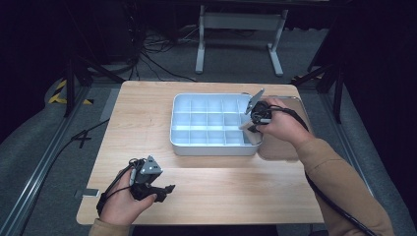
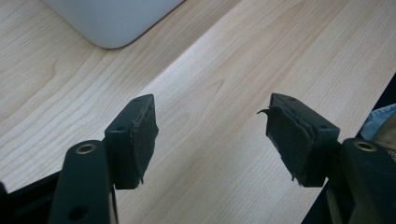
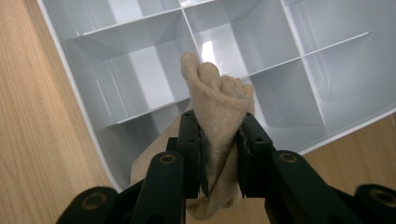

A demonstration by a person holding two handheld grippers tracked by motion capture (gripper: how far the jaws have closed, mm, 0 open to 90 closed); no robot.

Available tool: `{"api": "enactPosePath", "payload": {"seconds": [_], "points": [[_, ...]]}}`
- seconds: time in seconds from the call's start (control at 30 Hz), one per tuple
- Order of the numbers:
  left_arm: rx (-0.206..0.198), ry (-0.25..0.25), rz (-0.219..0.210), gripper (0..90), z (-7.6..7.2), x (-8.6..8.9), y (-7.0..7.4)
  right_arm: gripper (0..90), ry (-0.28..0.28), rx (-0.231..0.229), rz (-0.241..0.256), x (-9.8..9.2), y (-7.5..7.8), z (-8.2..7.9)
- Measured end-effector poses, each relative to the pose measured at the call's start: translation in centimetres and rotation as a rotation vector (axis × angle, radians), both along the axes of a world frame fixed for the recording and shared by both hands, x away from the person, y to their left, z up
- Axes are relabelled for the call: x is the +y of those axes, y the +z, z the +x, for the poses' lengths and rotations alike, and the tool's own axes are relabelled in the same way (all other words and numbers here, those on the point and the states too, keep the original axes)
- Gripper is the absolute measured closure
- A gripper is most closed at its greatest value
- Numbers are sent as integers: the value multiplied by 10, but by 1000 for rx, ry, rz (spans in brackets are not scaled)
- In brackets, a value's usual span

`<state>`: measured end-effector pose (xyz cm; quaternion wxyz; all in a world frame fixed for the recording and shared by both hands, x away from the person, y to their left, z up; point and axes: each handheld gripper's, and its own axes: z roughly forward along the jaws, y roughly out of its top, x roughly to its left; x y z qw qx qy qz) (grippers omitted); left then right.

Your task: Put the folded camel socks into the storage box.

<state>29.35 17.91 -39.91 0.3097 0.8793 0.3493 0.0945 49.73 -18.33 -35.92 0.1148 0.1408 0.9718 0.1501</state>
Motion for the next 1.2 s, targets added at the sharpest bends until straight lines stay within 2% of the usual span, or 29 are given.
{"api": "enactPosePath", "payload": {"seconds": [0.07, 0.2, 0.33, 0.63, 0.8, 0.93, 1.13, 1.2], "points": [[2, -2, -1, 342, 0, -1, 0, 741, -1, 8, -9, 2, -2, 0], [-1, -6, -5, 342, 1, -1, 1, 741, 10, 25, -65, 10, -12, 0], [3, -6, -6, 341, 1, 0, 0, 740, -13, 38, -84, 12, -16, 1], [-1, 0, -7, 341, 0, 1, 1, 736, -56, 108, -147, 17, -28, 4], [0, -3, -8, 341, 0, 1, 0, 732, -73, 164, -189, 18, -44, 8], [0, -4, -6, 340, 1, 1, 0, 728, -93, 187, -184, 17, -54, 11], [4, -7, -2, 340, 1, 1, 0, 718, -124, 211, -161, 15, -58, 14], [5, -4, -3, 339, 1, 1, 0, 700, -122, 205, -153, 14, -58, 14]]}}
